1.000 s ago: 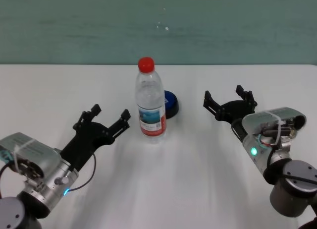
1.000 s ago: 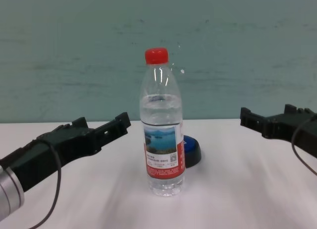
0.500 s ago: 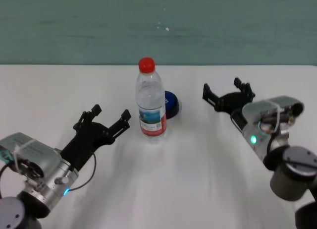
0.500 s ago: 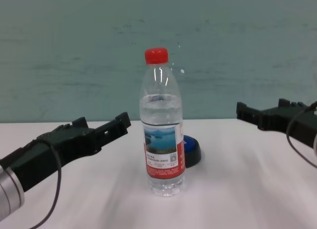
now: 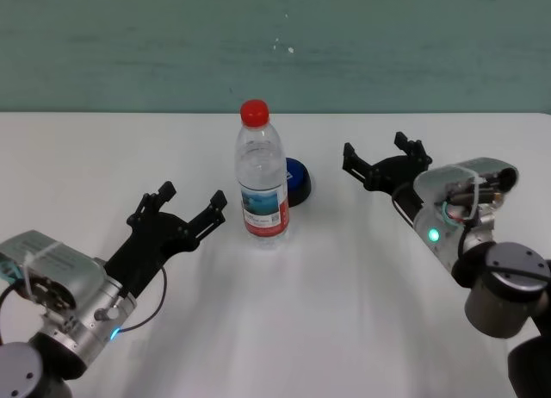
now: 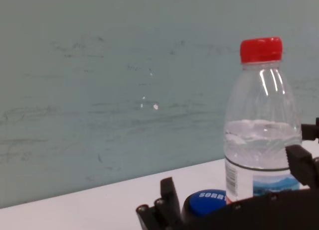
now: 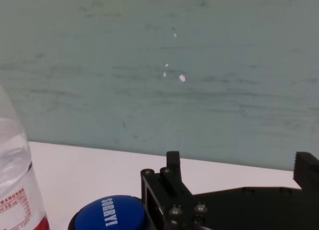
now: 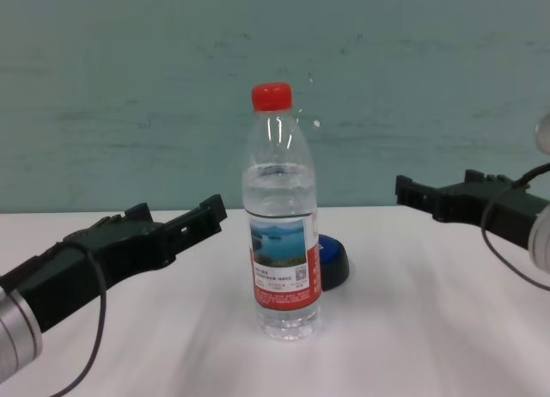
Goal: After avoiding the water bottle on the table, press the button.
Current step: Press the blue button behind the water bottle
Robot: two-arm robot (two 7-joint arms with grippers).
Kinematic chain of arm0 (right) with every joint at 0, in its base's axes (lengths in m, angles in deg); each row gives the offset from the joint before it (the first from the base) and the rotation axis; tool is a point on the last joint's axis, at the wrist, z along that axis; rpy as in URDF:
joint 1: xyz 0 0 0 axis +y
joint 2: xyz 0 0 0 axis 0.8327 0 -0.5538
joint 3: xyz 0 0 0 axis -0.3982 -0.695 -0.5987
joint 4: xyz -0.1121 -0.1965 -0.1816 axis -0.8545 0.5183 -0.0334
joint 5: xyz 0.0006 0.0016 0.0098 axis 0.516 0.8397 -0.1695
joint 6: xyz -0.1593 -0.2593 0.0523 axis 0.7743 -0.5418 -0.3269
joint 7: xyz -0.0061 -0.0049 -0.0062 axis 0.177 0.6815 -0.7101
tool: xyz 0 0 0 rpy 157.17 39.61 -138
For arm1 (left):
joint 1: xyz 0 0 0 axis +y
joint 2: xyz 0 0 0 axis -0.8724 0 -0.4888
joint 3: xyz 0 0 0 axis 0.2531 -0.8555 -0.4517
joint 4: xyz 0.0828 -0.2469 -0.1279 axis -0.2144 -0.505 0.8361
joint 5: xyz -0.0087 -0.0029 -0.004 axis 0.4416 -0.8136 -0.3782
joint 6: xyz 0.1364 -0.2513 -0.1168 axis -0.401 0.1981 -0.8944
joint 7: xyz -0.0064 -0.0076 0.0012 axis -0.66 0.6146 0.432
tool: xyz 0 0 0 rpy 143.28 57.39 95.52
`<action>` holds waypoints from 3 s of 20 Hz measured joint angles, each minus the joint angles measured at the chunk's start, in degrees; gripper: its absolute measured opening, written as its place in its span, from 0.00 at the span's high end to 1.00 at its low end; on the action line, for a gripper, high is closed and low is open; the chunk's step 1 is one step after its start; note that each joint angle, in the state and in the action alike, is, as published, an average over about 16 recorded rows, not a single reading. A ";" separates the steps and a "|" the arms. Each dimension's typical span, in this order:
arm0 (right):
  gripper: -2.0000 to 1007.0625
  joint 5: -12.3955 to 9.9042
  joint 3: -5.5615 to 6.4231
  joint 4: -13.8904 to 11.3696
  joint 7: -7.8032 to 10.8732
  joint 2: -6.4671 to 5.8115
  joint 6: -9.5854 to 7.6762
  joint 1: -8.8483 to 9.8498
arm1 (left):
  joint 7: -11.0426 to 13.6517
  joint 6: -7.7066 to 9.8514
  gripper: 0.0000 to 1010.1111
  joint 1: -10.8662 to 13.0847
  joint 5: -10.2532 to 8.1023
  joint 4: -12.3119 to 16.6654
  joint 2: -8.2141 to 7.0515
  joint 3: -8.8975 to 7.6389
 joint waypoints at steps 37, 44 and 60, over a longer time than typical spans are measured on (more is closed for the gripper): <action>0.00 -0.03 -4.23 18.62 4.10 1.30 2.91 -13.27 | 0.00 0.00 0.00 0.00 0.00 0.00 0.00 0.00; 0.00 -0.17 -4.87 21.94 4.93 1.79 3.86 -15.34 | 0.00 0.00 0.00 0.00 0.00 0.00 0.00 0.00; 0.00 0.11 -6.01 30.84 5.97 3.80 5.97 -20.32 | 0.00 0.00 0.00 0.00 0.00 0.00 0.00 0.00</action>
